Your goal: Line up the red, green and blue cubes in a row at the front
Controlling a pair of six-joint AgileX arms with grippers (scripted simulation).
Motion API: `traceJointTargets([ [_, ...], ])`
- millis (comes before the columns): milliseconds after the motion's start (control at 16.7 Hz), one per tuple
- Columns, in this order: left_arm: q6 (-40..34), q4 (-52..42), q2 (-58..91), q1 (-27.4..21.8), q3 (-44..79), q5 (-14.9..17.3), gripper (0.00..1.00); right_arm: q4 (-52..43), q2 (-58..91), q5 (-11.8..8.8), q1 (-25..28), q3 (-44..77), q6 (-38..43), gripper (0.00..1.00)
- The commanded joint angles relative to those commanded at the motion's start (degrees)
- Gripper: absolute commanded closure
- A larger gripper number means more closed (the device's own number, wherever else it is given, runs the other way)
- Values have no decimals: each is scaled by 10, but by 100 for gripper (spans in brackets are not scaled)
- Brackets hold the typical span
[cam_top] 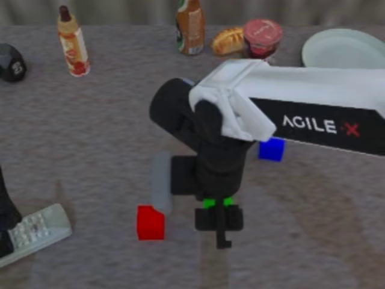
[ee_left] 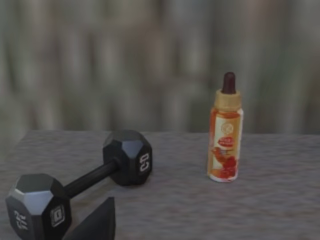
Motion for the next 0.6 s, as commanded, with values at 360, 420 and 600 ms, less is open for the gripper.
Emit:
traceJointTargets([
  [360,0,0,0,0,0,0,0,60,17,1,2,-43,-1,100],
  [420,0,0,0,0,0,0,0,60,17,1,2,-43,-1,100],
  [600,0,0,0,0,0,0,0,60,17,1,2,-43,-1,85],
])
